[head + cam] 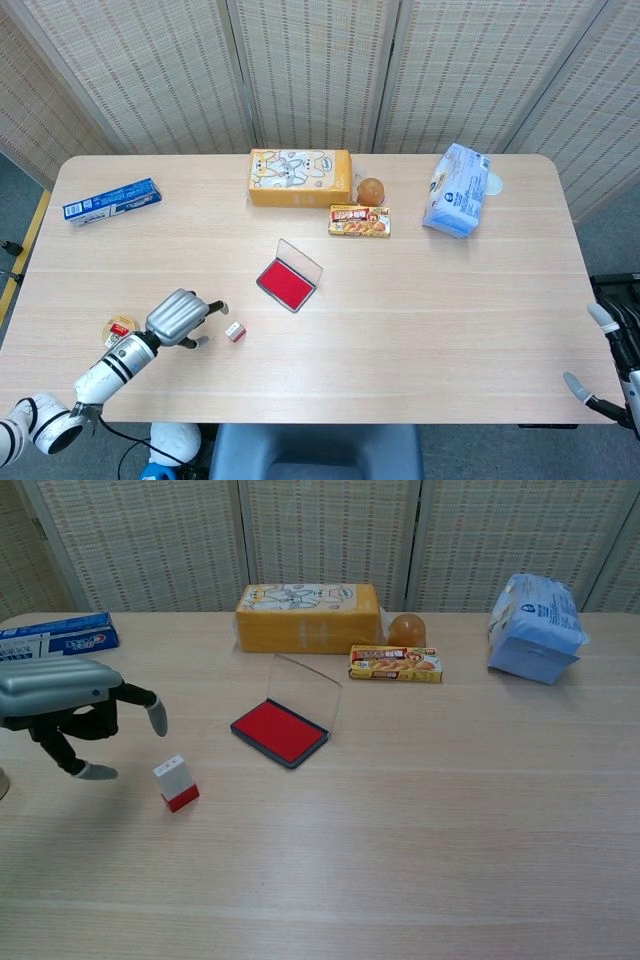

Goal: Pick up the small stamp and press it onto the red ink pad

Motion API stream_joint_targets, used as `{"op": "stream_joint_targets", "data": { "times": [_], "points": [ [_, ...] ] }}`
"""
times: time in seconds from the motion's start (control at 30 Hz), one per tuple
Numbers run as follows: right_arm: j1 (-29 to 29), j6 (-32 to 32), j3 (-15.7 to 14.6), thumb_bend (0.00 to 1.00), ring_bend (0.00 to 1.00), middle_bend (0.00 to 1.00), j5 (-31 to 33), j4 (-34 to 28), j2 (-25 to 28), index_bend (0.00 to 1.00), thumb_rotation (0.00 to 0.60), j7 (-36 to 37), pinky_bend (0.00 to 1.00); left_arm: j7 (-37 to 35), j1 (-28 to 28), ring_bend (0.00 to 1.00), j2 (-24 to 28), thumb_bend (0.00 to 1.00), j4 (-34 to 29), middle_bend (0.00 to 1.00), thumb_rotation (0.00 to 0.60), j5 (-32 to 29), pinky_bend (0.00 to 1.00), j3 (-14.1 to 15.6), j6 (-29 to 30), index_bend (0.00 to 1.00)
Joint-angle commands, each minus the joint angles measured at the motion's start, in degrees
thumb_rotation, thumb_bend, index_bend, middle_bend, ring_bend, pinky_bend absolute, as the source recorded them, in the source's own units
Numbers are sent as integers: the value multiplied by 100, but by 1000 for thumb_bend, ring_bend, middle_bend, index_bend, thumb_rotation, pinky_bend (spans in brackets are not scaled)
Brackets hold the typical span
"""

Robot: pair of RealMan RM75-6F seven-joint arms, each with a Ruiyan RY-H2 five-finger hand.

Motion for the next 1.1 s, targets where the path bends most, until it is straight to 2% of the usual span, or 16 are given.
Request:
{"op": "stream_joint_targets", "data": {
  "times": [0.03,0.4,0.7,1.1],
  "points": [
    [8,-13,-1,223,0,0,-23,5,-20,0,600,-32,0,122,-127,919,8,287,-52,1000,600,-89,577,-32,-156,357],
    [-16,64,-29,220,0,0,-127,58,-19,0,600,-11,0,632,-411,922,-123,287,-189,1000,600,-583,577,-116,-671,376],
    [-61,184,-39,220,0,0,-183,120,-22,0,600,72,0,1089,-467,928,-161,287,-406,1000,600,-939,577,-137,-785,382],
    [-70,226,0,219,0,0,-127,171,-16,0,600,175,0,1123,-552,929,-351,287,-222,1000,600,-963,577,-69,-781,403]
  ]
}}
